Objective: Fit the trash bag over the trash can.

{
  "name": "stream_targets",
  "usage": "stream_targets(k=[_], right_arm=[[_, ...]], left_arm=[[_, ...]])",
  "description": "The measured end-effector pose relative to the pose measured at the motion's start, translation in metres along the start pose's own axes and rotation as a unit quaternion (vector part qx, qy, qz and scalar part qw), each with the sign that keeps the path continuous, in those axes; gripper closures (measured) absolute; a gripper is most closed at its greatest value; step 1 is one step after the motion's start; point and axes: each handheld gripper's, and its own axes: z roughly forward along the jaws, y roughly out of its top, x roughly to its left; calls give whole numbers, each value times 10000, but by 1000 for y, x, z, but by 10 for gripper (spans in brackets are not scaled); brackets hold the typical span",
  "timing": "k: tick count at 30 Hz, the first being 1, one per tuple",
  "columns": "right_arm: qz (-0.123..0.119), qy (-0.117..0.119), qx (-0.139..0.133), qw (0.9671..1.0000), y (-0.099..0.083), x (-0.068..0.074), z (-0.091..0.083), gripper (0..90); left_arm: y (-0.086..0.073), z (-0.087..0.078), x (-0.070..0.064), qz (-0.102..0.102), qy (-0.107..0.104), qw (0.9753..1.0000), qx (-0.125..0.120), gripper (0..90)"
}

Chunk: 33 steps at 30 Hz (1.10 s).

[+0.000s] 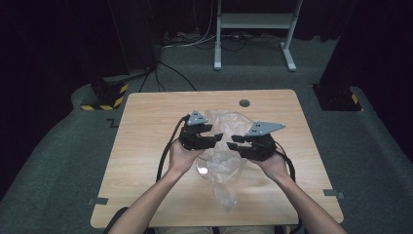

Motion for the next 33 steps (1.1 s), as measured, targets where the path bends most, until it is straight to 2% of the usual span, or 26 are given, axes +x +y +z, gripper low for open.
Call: stream_targets(k=[5, 8, 13, 19, 23, 29, 33], right_arm=[[385, -500, -200, 9978, -4, -13, -18, 565], [650, -640, -286, 9954, -8, -22, -23, 540], [927, -670, -273, 9931, -12, -30, -21, 524], [1079, -444, -116, 9931, -15, -34, -9, 552], [1017, -304, -49, 9943, -13, -33, -3, 657], [477, -551, 50, 9973, -3, -27, 0, 797], [251, -478, -11, 9985, 4, -23, 2, 850]], left_arm=[[1, 6, -1, 31, 25, 9999, 163, 462], [1, 6, 0, -20, 26, 9998, 220, 468], [0, 8, 0, -57, 9, 9993, 375, 475], [-4, 8, -1, -43, -25, 9990, 450, 474], [-7, 4, -1, -16, -32, 9993, 374, 470], [-9, -10, -1, 53, 39, 9999, 102, 450], [-10, -20, 0, 41, 144, 9998, -100, 437]])
